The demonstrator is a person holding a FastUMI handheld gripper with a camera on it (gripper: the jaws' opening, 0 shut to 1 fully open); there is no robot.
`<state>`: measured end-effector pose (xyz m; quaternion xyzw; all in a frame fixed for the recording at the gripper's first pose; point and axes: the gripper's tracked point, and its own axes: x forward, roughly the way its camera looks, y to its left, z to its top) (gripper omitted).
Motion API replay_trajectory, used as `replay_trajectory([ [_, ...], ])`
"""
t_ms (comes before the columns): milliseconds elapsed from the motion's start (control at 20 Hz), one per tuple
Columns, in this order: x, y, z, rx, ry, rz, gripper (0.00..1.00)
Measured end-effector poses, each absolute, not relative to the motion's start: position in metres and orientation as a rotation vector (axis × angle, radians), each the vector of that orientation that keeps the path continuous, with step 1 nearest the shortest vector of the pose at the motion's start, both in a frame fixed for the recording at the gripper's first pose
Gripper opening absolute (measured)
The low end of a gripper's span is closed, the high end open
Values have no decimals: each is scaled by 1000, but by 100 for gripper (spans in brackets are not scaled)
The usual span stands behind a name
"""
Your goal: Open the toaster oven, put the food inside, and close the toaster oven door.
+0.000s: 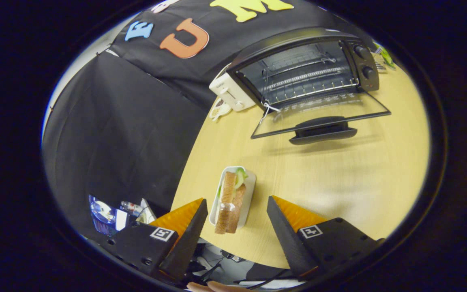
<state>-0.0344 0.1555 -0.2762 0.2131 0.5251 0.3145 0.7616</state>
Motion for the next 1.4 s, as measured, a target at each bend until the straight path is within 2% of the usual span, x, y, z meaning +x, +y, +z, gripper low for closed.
replay_trajectory([
  [300,-39,178,-285,615,1315,767,90],
  [550,-35,183,-299,616,1382,768,63],
  [900,-30,188,-291,607,1344,802,42],
  [1100,-23,182,-276,667,1297,800,37],
  [1400,-10,168,-226,741,1131,898,36],
])
